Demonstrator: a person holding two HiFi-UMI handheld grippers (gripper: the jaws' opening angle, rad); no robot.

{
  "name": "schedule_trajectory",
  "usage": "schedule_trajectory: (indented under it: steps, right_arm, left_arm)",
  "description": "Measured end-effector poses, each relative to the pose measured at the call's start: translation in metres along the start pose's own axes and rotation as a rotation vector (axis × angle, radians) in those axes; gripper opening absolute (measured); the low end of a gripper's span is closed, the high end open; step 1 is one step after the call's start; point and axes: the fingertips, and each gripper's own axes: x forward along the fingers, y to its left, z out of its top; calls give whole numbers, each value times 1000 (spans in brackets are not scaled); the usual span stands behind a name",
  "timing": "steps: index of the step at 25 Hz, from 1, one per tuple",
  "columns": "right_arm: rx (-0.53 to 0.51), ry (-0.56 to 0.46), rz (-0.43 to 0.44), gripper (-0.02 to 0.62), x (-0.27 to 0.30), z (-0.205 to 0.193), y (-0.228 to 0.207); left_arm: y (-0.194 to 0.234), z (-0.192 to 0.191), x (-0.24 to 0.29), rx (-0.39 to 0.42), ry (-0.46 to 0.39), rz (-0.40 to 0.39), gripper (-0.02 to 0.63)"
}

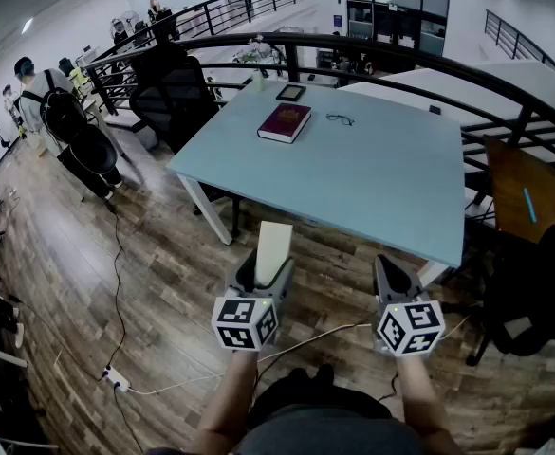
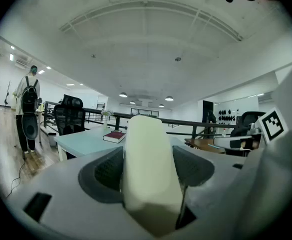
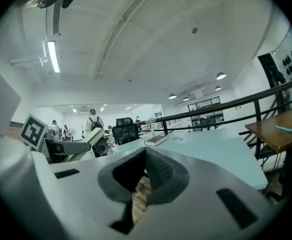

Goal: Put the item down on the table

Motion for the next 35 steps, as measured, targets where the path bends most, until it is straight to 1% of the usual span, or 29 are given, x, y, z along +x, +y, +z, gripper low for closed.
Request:
schedule_trajectory:
  steps: [23,29,35]
  right_arm:
    - [12,4,22,3,4,-6,-10]
    - [22,-2,15,3,14,-1,-20]
    - [24,2,13,3,49,4,-29]
  left_arm:
    - [1,0,6,-11,-14,33,310]
    - [4,2,20,-11,-9,33,310]
    - [26,6,51,-14,-4,40,310]
